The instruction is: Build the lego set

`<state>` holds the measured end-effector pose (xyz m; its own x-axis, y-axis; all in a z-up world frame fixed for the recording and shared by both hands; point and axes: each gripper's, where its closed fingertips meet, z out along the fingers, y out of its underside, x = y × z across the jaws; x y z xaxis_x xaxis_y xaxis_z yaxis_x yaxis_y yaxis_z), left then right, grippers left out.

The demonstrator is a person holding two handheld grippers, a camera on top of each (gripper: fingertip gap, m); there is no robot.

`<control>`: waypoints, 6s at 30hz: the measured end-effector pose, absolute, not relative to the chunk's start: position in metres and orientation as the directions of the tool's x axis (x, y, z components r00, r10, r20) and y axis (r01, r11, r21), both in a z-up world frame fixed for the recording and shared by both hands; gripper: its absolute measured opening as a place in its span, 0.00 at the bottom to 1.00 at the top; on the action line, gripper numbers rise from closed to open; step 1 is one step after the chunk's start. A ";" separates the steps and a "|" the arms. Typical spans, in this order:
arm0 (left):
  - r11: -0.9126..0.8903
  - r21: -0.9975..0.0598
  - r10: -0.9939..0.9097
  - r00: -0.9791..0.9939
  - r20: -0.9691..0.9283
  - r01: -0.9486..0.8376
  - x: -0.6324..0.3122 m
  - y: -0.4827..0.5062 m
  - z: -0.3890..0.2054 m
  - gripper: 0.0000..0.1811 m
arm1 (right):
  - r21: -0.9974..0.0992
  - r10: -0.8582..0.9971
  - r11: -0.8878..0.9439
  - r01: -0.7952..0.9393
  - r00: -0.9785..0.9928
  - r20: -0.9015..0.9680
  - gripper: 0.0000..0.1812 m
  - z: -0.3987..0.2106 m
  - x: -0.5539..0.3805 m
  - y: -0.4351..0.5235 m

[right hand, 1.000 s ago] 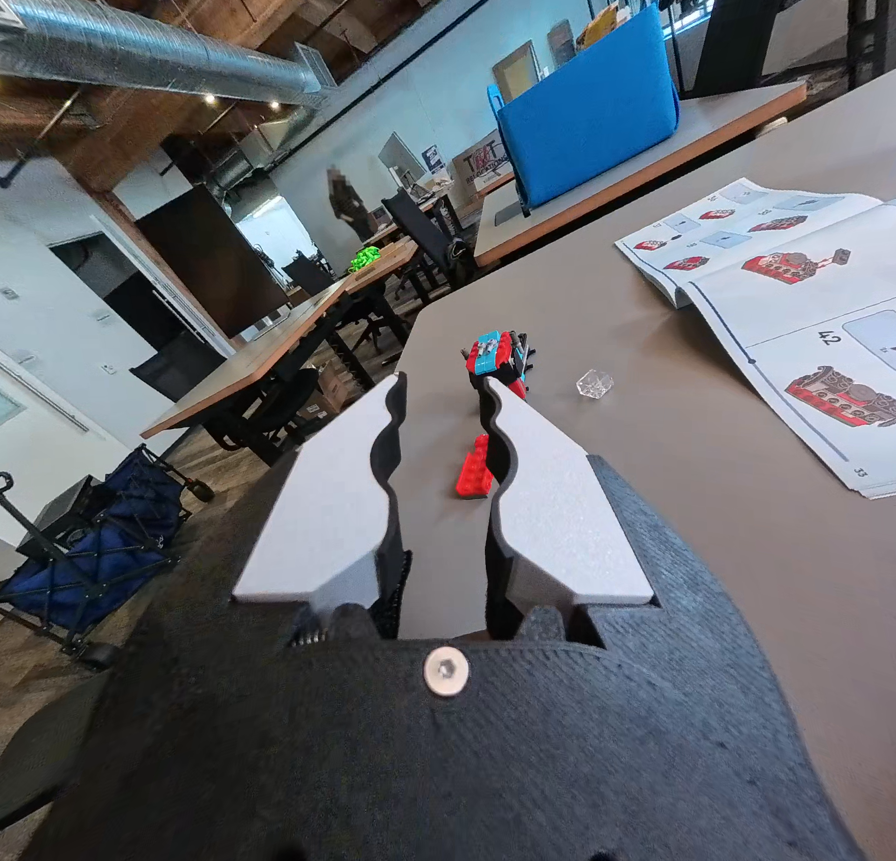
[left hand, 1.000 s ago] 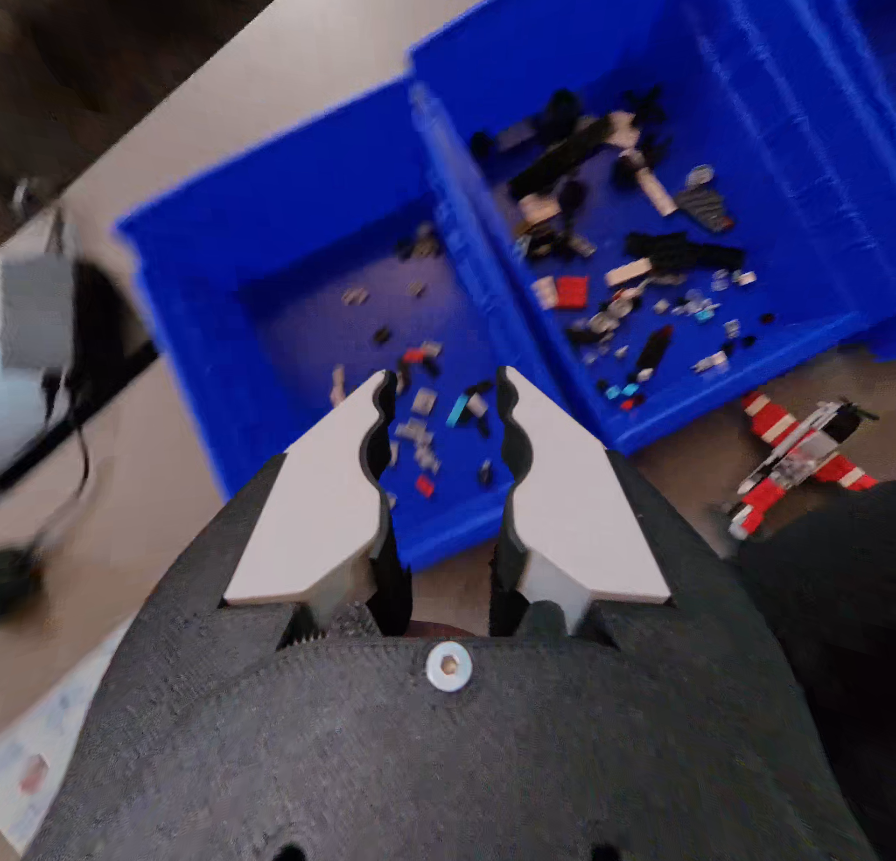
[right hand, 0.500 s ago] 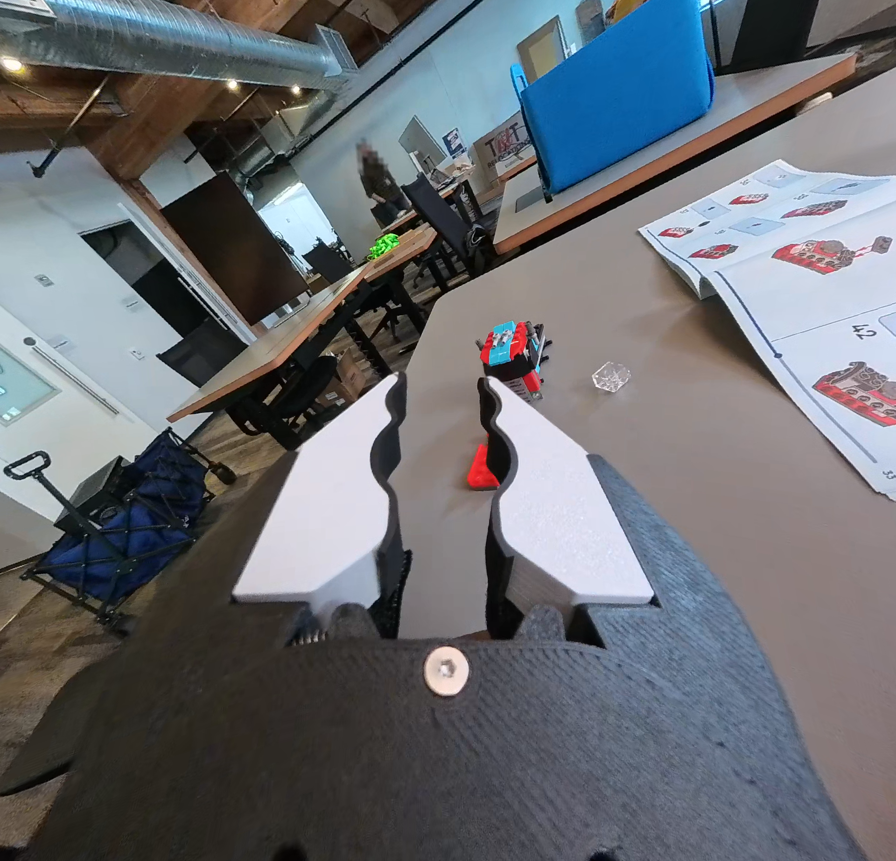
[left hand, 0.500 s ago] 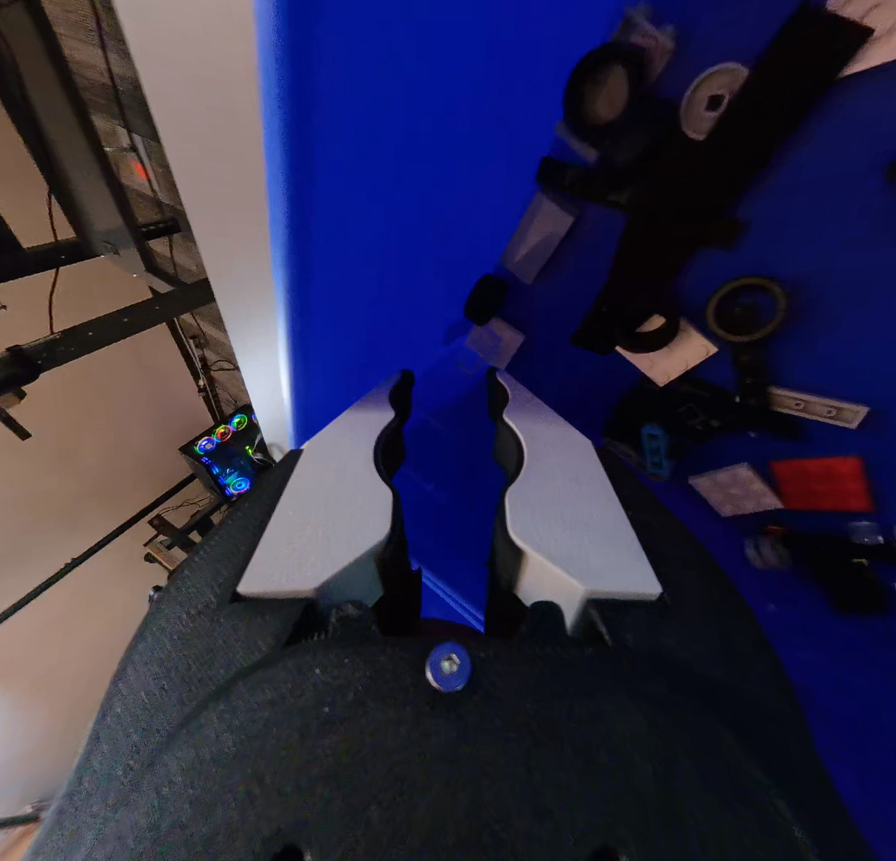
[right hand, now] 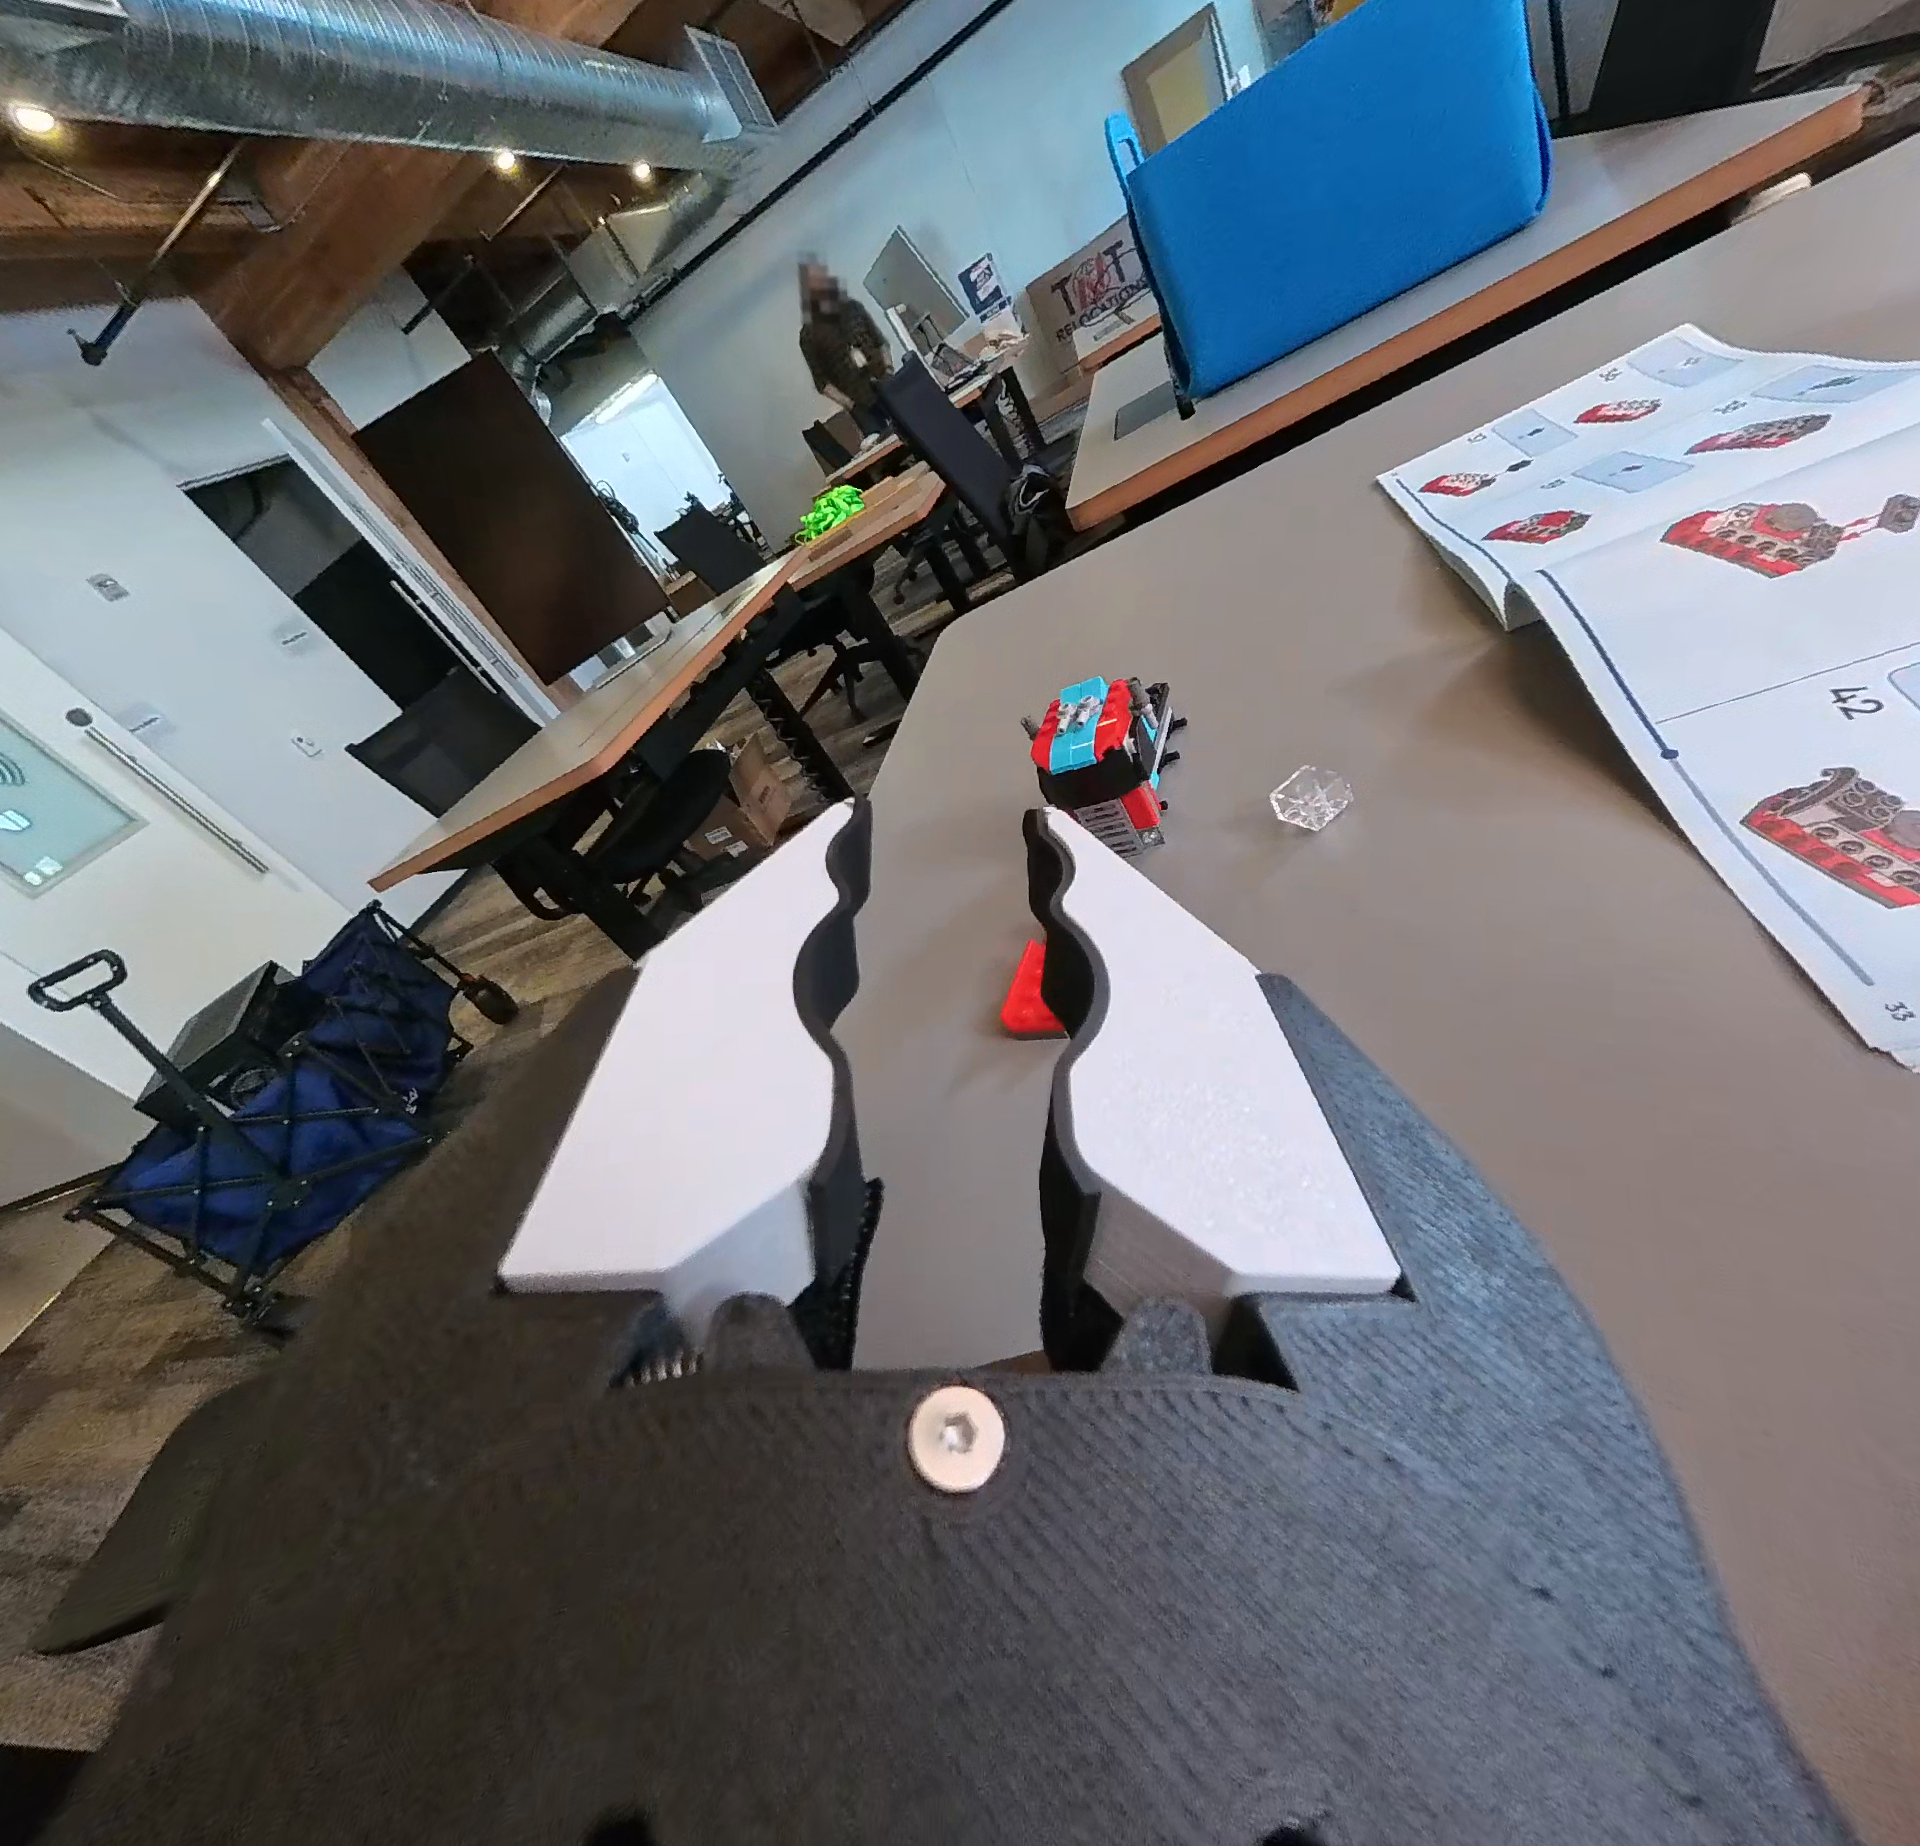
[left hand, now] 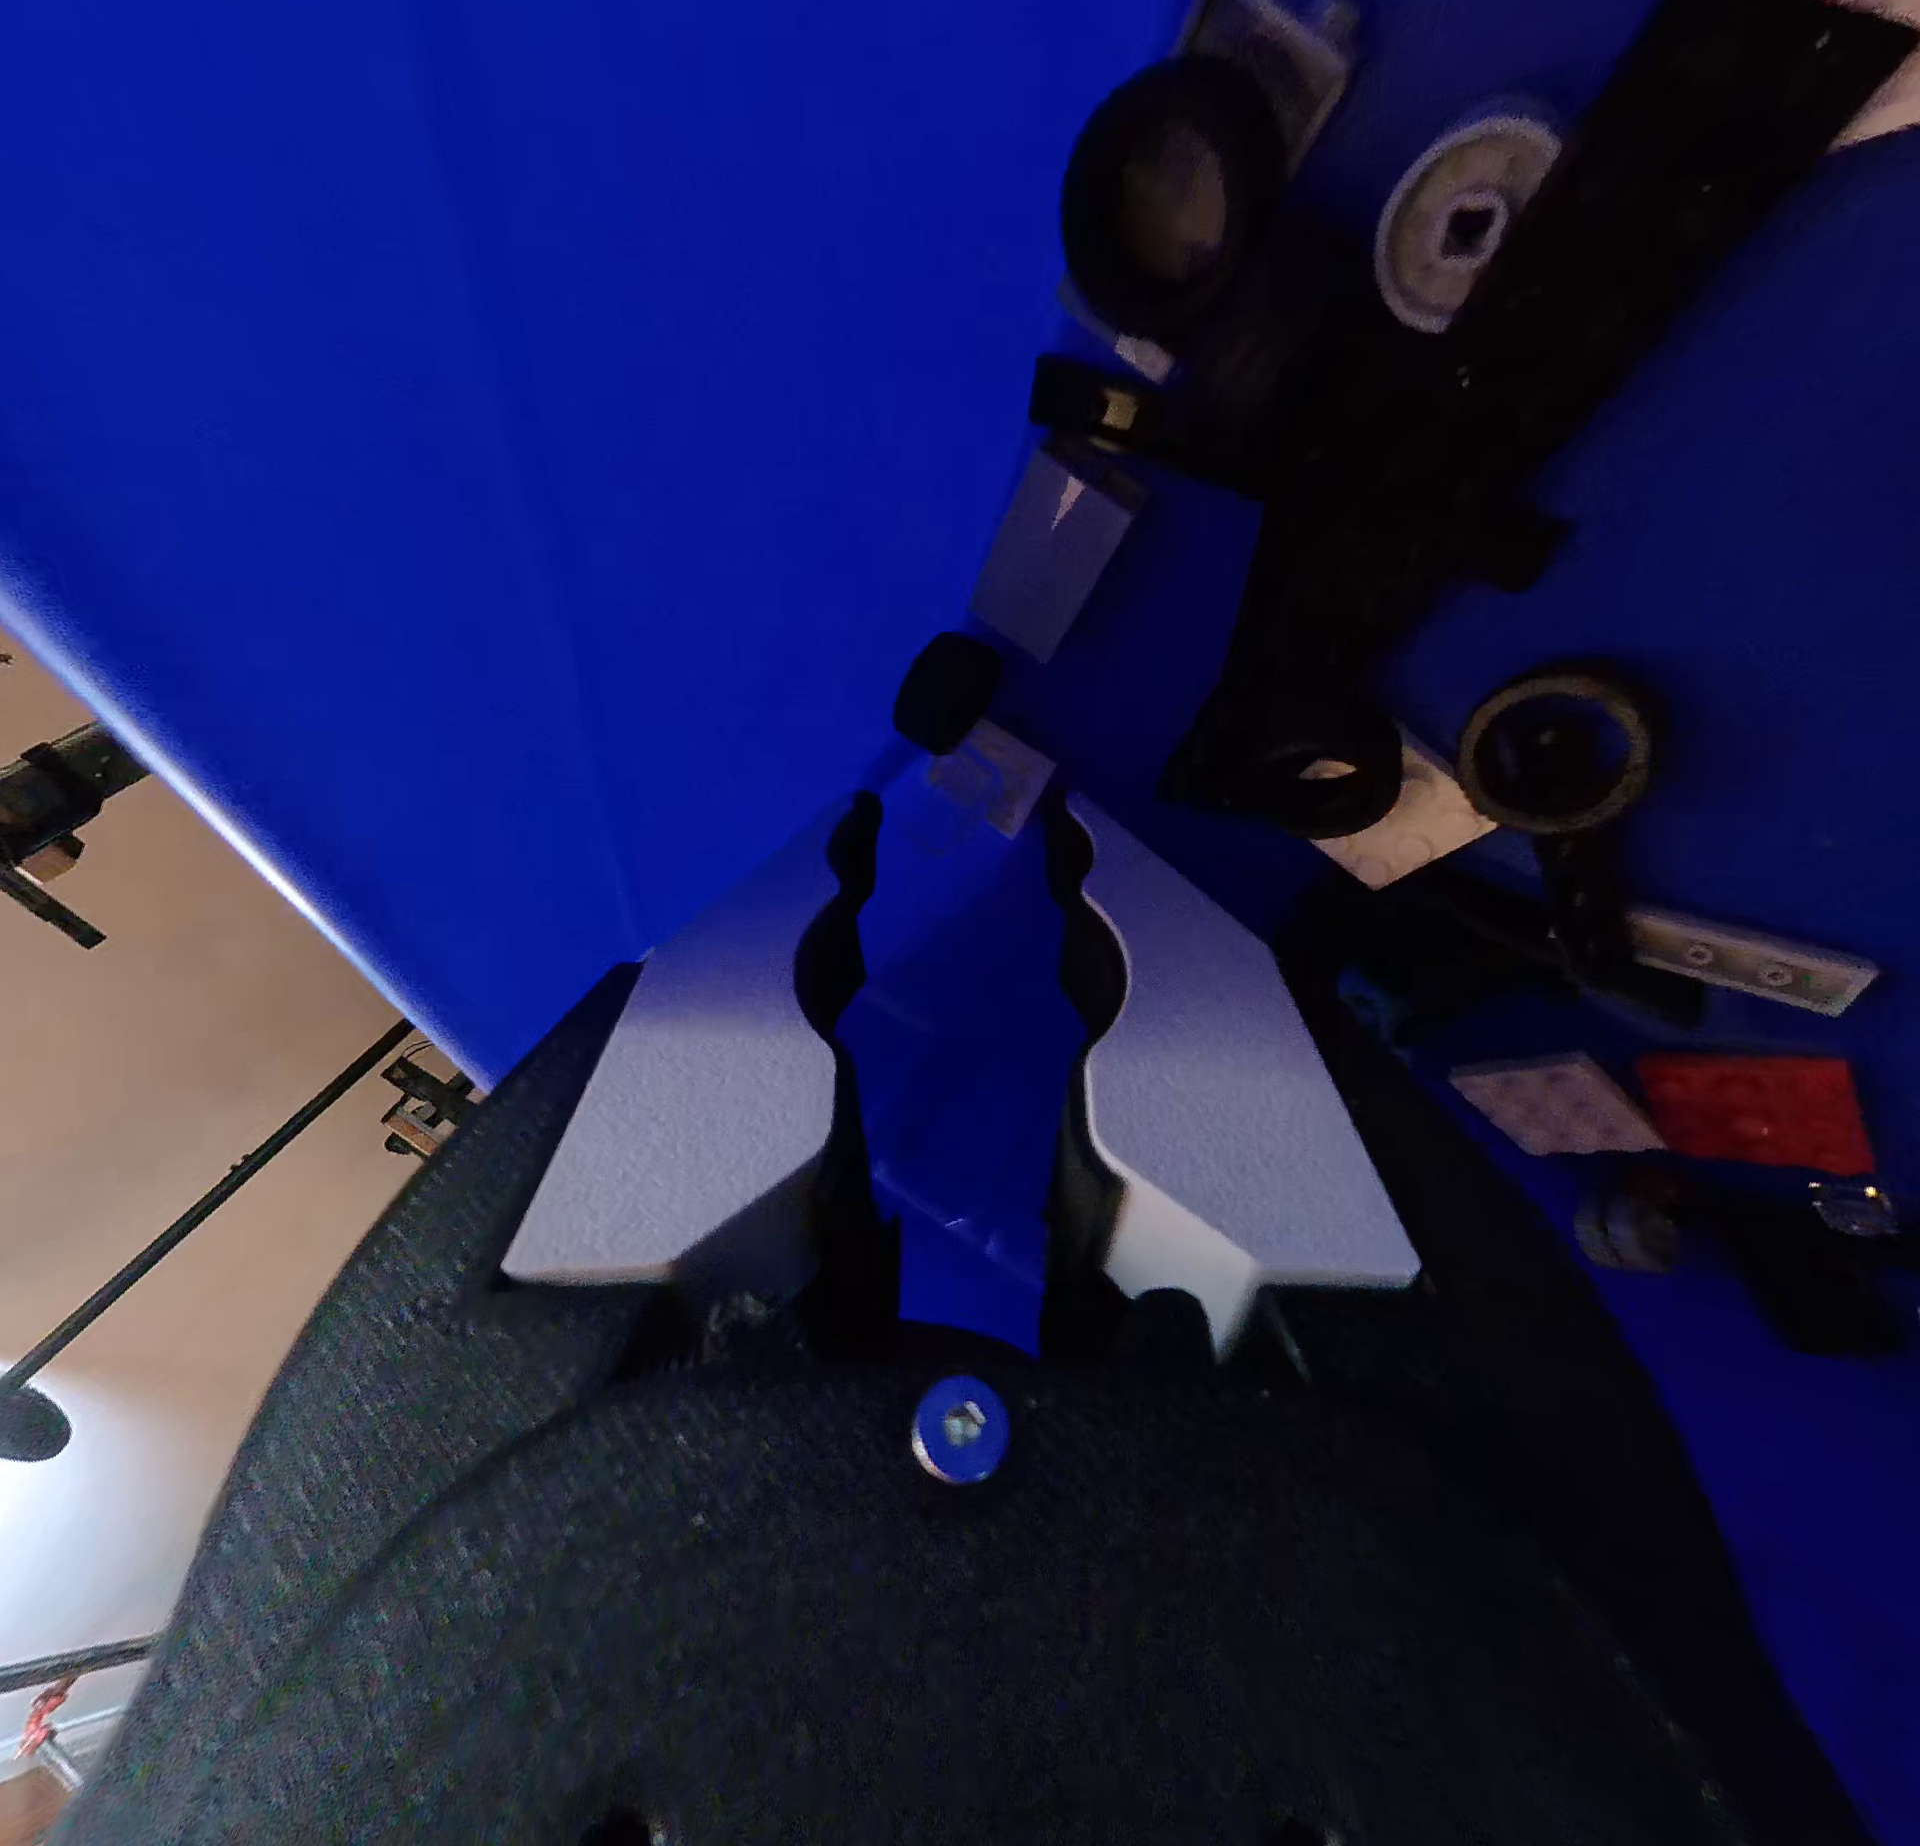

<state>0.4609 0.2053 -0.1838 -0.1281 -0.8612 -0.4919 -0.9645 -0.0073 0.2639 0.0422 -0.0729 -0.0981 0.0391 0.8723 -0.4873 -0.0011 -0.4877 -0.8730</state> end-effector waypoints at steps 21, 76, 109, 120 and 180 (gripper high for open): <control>-0.005 0.272 -0.824 -0.150 -0.547 -0.962 0.453 0.208 -0.184 0.19 | -0.878 0.877 -0.478 0.010 0.051 -0.477 0.16 -0.100 0.041 -0.074; 0.211 0.325 -0.854 -0.335 -0.398 -0.922 0.451 0.197 -0.170 0.20 | -0.856 0.856 -0.517 0.019 0.017 -0.517 0.16 -0.101 0.040 -0.072; 0.189 0.369 -0.860 -0.335 -0.384 -0.910 0.442 0.190 -0.161 0.07 | -0.864 0.865 -0.502 0.037 0.002 -0.502 0.16 -0.101 0.040 -0.077; -0.150 -0.596 -0.851 0.410 -0.327 -0.789 0.398 0.081 -0.006 0.07 | -0.877 0.877 -0.480 0.036 0.036 -0.478 0.16 -0.102 0.043 -0.074; -0.762 -0.630 -0.282 0.801 0.528 0.147 -0.080 0.006 -0.164 0.09 | -0.863 0.862 -0.503 0.048 0.096 -0.498 0.15 -0.108 0.057 -0.070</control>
